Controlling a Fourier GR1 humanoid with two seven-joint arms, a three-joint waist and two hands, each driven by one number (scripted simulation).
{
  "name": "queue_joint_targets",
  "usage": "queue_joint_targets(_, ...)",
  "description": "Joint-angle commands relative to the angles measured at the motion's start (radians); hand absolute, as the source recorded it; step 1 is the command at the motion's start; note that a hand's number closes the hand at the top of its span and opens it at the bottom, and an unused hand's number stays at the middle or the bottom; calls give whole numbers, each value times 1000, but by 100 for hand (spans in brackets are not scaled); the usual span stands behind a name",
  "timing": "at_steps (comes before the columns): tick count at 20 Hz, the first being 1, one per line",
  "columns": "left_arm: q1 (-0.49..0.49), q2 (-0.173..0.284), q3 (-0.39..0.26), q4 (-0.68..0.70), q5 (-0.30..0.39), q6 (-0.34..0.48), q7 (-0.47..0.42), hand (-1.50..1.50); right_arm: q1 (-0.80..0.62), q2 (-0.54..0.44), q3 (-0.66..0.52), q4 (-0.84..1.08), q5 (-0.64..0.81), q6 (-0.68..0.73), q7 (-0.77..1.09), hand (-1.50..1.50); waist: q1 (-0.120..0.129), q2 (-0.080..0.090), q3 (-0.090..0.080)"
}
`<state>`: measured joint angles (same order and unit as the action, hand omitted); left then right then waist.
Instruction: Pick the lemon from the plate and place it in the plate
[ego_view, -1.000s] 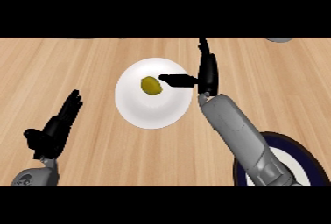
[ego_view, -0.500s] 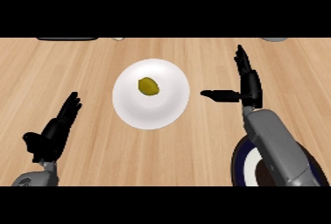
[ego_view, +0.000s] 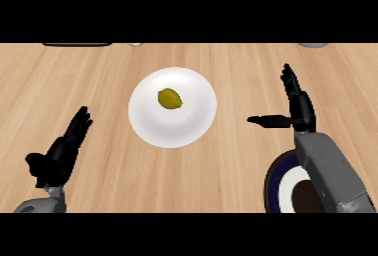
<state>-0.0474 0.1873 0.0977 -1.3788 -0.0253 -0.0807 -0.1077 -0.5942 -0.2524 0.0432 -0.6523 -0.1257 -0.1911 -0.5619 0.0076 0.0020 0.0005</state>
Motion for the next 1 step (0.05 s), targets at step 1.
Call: queue_joint_targets(1,-47,-25,-4,98,-19,9,-33,0,-12,5,-48,109,24,8,-125,-150,0,2,0)
